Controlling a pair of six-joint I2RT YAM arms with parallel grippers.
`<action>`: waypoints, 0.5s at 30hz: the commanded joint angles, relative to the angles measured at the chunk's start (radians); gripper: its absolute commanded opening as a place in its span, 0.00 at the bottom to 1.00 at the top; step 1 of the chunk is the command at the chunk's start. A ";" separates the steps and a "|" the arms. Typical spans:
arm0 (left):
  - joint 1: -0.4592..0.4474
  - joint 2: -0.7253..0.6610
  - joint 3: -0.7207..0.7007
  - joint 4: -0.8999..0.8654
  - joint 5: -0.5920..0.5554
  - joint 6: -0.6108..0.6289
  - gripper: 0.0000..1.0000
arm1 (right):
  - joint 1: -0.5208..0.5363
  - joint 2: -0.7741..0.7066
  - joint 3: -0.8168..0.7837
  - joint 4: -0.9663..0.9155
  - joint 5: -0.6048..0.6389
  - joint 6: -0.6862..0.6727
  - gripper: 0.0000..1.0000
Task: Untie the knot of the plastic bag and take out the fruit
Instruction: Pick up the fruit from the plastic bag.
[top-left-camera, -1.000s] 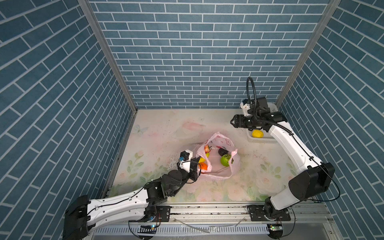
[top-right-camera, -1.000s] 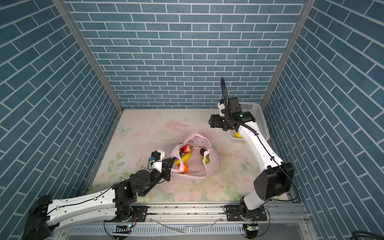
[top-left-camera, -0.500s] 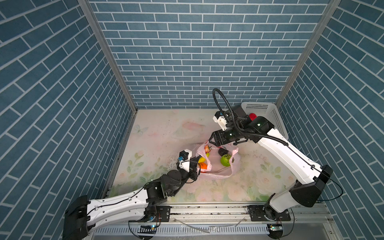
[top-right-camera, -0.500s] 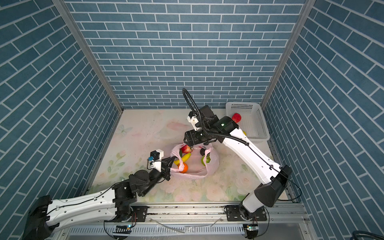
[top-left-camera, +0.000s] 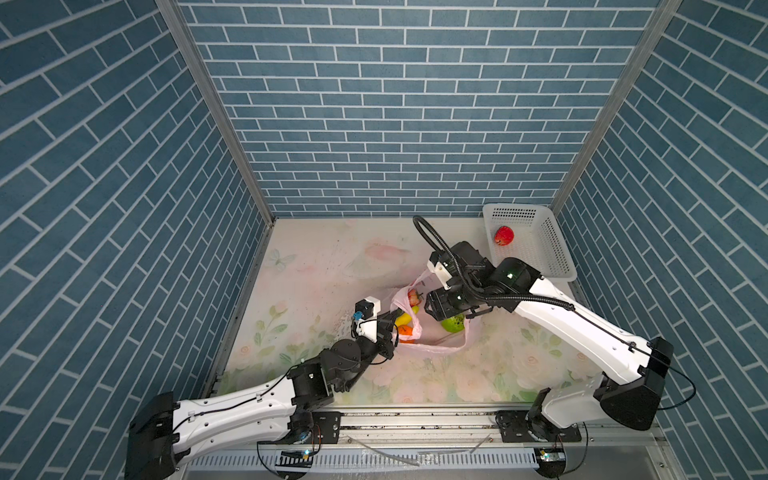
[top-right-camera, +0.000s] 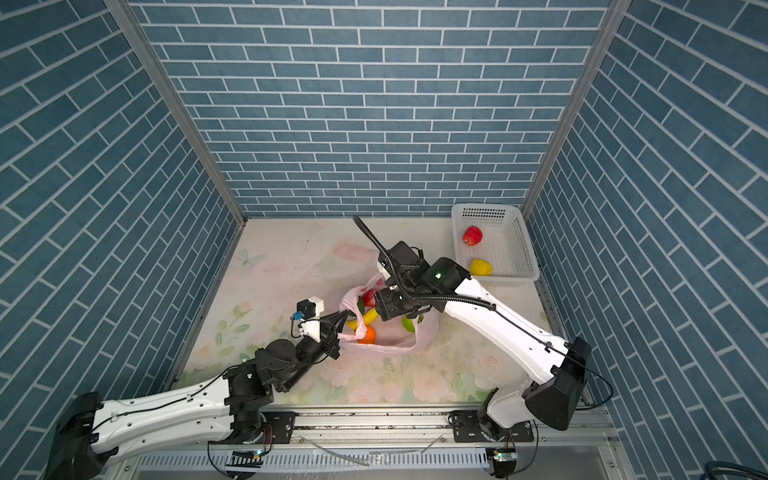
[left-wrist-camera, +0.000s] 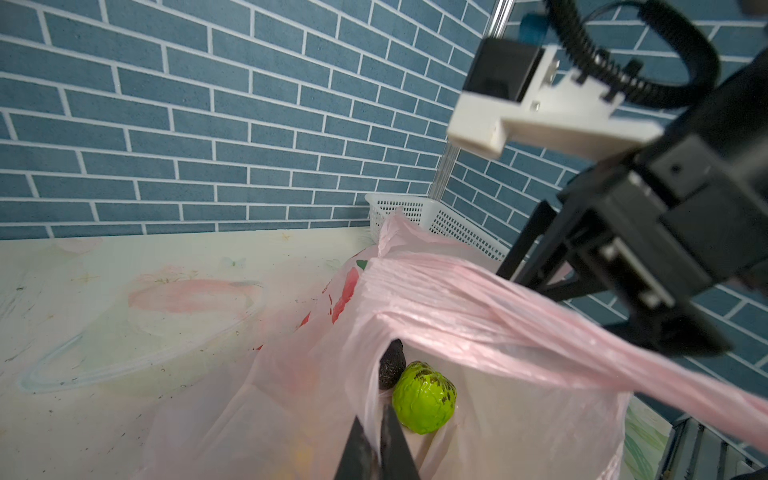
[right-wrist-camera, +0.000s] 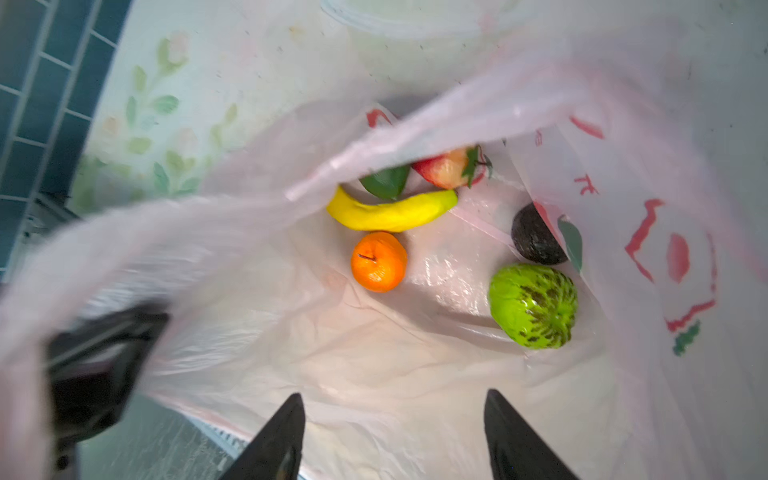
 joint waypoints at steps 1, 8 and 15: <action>0.008 0.001 -0.005 0.035 -0.001 -0.012 0.09 | 0.032 -0.037 -0.120 0.058 0.099 0.007 0.68; 0.011 -0.011 -0.008 0.034 -0.003 -0.015 0.09 | 0.089 -0.051 -0.323 0.117 0.186 -0.065 0.68; 0.010 -0.016 -0.013 0.034 0.000 -0.030 0.09 | 0.094 -0.005 -0.421 0.155 0.170 -0.086 0.69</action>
